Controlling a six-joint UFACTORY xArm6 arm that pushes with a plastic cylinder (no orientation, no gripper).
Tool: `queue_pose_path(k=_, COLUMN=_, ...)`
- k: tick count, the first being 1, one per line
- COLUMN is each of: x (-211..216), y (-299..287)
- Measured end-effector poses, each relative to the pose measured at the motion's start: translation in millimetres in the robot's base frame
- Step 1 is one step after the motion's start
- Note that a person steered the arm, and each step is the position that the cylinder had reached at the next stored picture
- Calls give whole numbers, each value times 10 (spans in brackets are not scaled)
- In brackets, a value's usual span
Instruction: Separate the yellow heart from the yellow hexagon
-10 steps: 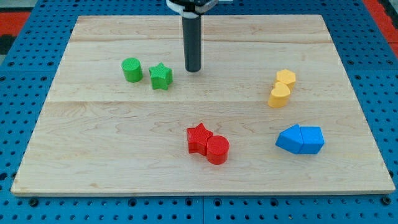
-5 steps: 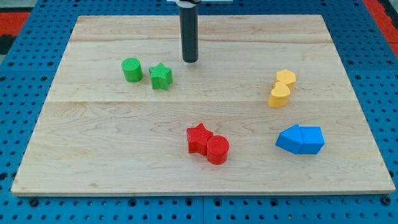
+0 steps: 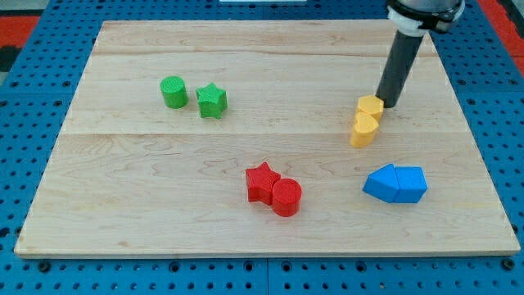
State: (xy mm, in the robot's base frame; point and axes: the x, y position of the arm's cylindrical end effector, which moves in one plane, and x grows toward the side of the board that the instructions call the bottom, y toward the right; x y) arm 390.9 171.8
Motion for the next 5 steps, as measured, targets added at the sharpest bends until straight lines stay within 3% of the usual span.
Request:
queue_pose_path(k=3, x=455, y=32)
queue_pose_path(k=4, x=477, y=-131)
queue_pose_path(k=5, x=530, y=-701)
